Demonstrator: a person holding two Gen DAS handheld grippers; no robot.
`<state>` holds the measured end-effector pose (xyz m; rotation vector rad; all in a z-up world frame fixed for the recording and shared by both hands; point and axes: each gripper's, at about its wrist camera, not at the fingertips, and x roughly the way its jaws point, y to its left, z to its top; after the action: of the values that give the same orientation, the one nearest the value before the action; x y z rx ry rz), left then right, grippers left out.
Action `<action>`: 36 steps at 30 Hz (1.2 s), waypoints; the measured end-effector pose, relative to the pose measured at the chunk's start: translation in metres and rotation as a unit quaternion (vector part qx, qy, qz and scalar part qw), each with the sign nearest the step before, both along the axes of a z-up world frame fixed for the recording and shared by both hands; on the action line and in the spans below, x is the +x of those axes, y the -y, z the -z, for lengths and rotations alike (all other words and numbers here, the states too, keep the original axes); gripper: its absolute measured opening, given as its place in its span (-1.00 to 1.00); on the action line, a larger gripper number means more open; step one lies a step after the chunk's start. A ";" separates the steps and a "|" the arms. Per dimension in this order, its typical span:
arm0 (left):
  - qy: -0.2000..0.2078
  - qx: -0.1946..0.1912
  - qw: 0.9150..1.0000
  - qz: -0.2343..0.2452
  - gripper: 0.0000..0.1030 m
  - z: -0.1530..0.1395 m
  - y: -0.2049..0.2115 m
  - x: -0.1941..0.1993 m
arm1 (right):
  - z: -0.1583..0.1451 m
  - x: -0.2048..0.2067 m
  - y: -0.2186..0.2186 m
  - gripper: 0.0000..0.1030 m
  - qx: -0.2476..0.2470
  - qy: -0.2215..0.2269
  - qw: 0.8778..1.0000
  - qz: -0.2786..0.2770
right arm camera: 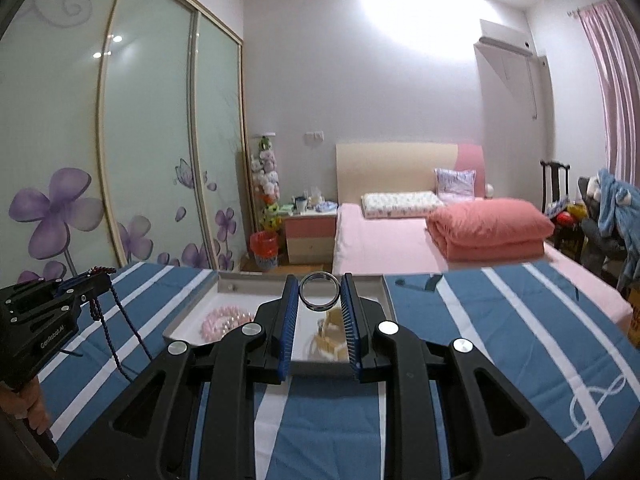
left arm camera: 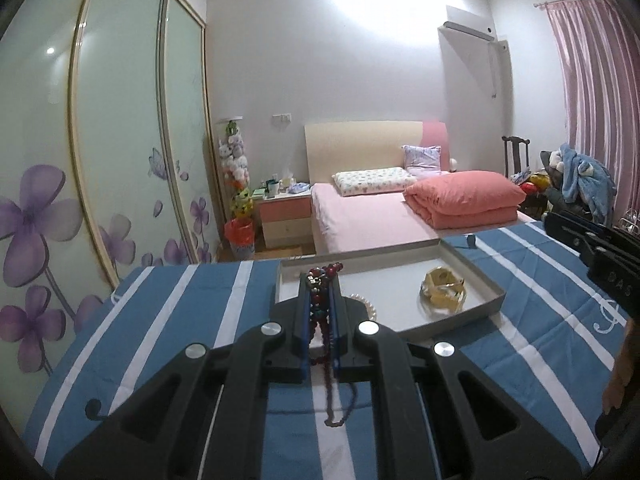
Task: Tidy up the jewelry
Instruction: 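Carry the bead bracelet with the left tool while the right tool carries the ring to the tray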
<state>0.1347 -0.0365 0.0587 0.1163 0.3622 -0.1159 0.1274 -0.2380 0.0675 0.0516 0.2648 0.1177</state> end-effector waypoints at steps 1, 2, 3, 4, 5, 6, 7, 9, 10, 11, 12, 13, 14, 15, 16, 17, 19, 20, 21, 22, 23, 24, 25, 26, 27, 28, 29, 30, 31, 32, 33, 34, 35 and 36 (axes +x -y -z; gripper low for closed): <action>0.002 -0.002 1.000 0.002 -0.83 -0.002 0.002 0.002 | -0.001 0.001 -0.001 -0.56 0.000 0.002 1.000 -0.001; 0.004 -0.005 1.000 0.004 -0.83 -0.005 0.003 0.003 | -0.002 0.003 -0.001 -0.56 0.000 0.006 1.000 -0.002; 0.006 -0.006 1.000 0.006 -0.83 -0.007 0.004 0.005 | -0.004 0.004 -0.002 -0.56 0.000 0.010 1.000 -0.003; 0.008 -0.007 1.000 0.008 -0.83 -0.009 0.005 0.006 | -0.006 0.006 -0.002 -0.56 0.000 0.015 1.000 -0.003; 0.014 -0.008 1.000 0.009 -0.83 -0.013 0.006 0.007 | -0.008 0.007 -0.001 -0.56 0.000 0.019 1.000 -0.003; 0.018 -0.008 1.000 0.009 -0.83 -0.015 0.007 0.009 | -0.010 0.009 -0.002 -0.56 0.001 0.025 1.000 -0.003; 0.021 -0.008 1.000 0.009 -0.83 -0.017 0.008 0.010 | -0.011 0.011 -0.002 -0.56 0.001 0.028 1.000 -0.003; 0.028 -0.008 1.000 0.008 -0.83 -0.021 0.011 0.014 | -0.014 0.015 0.000 -0.56 0.004 0.039 0.999 -0.001; 0.032 -0.009 0.999 0.007 -0.83 -0.023 0.012 0.017 | -0.015 0.017 0.001 -0.56 0.005 0.043 0.999 0.000; 0.035 -0.010 0.999 0.005 -0.83 -0.024 0.013 0.019 | -0.016 0.020 0.003 -0.56 0.008 0.048 0.999 0.002; 0.040 -0.010 0.999 0.003 -0.83 -0.025 0.013 0.022 | -0.017 0.023 0.004 -0.56 0.010 0.052 0.999 0.003; 0.043 -0.011 0.999 0.000 -0.83 -0.026 0.014 0.026 | -0.017 0.025 0.004 -0.56 0.011 0.056 0.998 0.005; 0.045 -0.014 0.999 -0.001 -0.83 -0.026 0.015 0.030 | -0.016 0.026 0.003 -0.56 0.012 0.059 0.998 0.006; 0.045 -0.015 0.999 -0.002 -0.83 -0.027 0.015 0.032 | -0.016 0.031 0.004 -0.56 0.014 0.062 0.998 0.008; 0.045 -0.018 0.999 -0.002 -0.83 -0.027 0.015 0.036 | -0.014 0.034 0.005 -0.56 0.014 0.063 0.998 0.010; 0.045 -0.021 0.999 -0.003 -0.83 -0.026 0.016 0.041 | -0.013 0.039 0.005 -0.56 0.015 0.063 0.998 0.011; 0.043 -0.024 0.999 -0.004 -0.83 -0.024 0.018 0.050 | -0.009 0.047 0.004 -0.56 0.014 0.060 0.998 0.013; 0.042 -0.025 0.999 -0.004 -0.83 -0.023 0.018 0.054 | -0.008 0.049 0.003 -0.56 0.013 0.059 0.998 0.013; 0.040 -0.026 0.999 -0.004 -0.83 -0.022 0.019 0.059 | -0.005 0.054 0.002 -0.56 0.010 0.057 0.998 0.014; 0.037 -0.027 0.999 -0.004 -0.83 -0.020 0.019 0.065 | -0.003 0.057 0.002 -0.56 0.009 0.055 0.998 0.015; 0.033 -0.030 0.999 -0.003 -0.83 -0.018 0.020 0.071 | -0.001 0.060 0.001 -0.56 0.008 0.053 0.998 0.015; 0.031 -0.031 0.999 -0.004 -0.83 -0.016 0.020 0.076 | 0.000 0.064 0.001 -0.56 0.007 0.051 0.999 0.016; 0.029 -0.031 0.999 -0.004 -0.83 -0.015 0.021 0.080 | 0.002 0.067 0.001 -0.56 0.006 0.049 0.999 0.017; 0.027 -0.032 0.999 -0.003 -0.83 -0.013 0.022 0.085 | 0.003 0.071 0.002 -0.56 0.006 0.047 0.999 0.018; 0.025 -0.033 0.999 -0.003 -0.83 -0.012 0.022 0.088 | 0.004 0.074 0.002 -0.56 0.007 0.046 0.999 0.018; 0.024 -0.034 0.999 -0.002 -0.83 -0.011 0.023 0.092 | 0.005 0.076 0.001 -0.56 0.007 0.045 0.999 0.019; 0.022 -0.035 0.999 -0.002 -0.83 -0.009 0.024 0.097 | 0.006 0.079 0.000 -0.56 0.007 0.043 0.999 0.019; 0.020 -0.035 0.999 -0.001 -0.83 -0.007 0.024 0.099 | 0.007 0.083 -0.001 -0.56 0.007 0.041 0.999 0.020; 0.018 -0.037 0.999 0.000 -0.83 -0.005 0.025 0.103 | 0.009 0.087 -0.001 -0.56 0.008 0.039 0.999 0.020; 0.014 -0.039 0.999 0.001 -0.83 -0.002 0.026 0.108 | 0.012 0.090 -0.002 -0.56 0.009 0.035 0.999 0.020; 0.011 -0.040 0.999 0.001 -0.83 0.001 0.025 0.112 | 0.014 0.094 -0.002 -0.56 0.010 0.031 0.999 0.019; 0.008 -0.042 0.999 0.001 -0.83 0.004 0.026 0.117 | 0.016 0.097 -0.003 -0.56 0.010 0.028 0.999 0.019; 0.005 -0.045 0.999 0.002 -0.83 0.007 0.026 0.121 | 0.019 0.101 -0.003 -0.56 0.011 0.023 0.999 0.019; 0.003 -0.047 0.999 0.003 -0.83 0.010 0.027 0.123 | 0.021 0.104 -0.004 -0.56 0.011 0.020 1.000 0.019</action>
<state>0.2574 -0.0633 0.0491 0.0244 0.3498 -0.1377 0.2313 -0.2341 0.0468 0.0753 0.2221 0.0846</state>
